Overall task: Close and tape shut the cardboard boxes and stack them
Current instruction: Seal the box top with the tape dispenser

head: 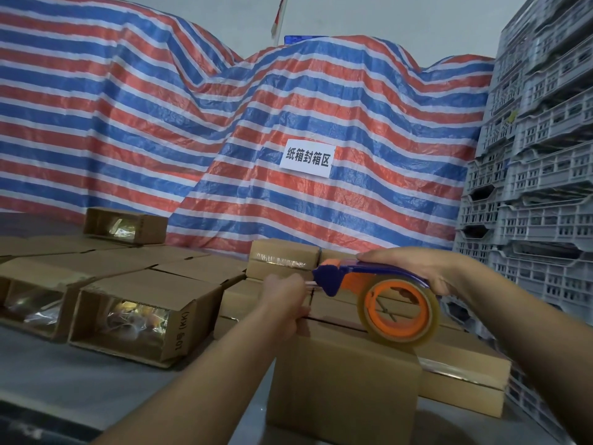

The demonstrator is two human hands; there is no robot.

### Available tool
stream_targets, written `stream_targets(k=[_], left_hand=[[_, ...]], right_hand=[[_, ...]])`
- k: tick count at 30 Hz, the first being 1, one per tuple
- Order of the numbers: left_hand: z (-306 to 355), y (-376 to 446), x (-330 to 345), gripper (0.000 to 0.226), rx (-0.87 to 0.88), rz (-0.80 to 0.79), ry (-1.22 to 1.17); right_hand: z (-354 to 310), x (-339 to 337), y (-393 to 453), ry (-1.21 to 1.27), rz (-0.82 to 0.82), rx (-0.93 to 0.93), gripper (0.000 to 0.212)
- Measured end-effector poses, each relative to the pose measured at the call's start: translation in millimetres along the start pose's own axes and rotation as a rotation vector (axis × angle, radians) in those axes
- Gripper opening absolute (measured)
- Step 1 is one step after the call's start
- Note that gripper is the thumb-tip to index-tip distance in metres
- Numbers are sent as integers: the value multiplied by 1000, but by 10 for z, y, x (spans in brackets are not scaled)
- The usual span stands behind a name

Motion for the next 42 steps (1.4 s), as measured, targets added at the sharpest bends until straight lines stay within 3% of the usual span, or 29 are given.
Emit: stream_targets(k=[5,7,10,21,26,32,38,42], left_hand=[[-72,-20,-172,9,-75,57,-199],[-16,7,-313,8,1,106,-25],[99,36,-547,2,193,135,315],[-191,118,-697,16,147,66,357],[-268,151,-700,17,128,65,362],[-571,78,-633,33,2,52,398],[-587,51,-587,31,28,-6,465],[-615,61,-576,34,-9,-49,502]], right_hand=[[-19,16,-6,-60,-32,-15,42],[-36,51,11,-97,-28,-10,37],[-64,95,41,-199,-5,30,48],[-237,267,198,-612,35,73,47],[-227,291,223,-602,22,112,48],[-207,322,234,-620,-2,118,47],[-156,231,317,-380,111,35,16],[-148,222,329,-370,124,40,12]])
Point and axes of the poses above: each hand's wrist, its own y-axis towards the middle knuckle, its own x-axis out of the palm, z = x × y, the point moved 8 cm from there along y, towards the middle knuckle, and after that the axes turned 7 degrees about z, right-handed, at the moved point
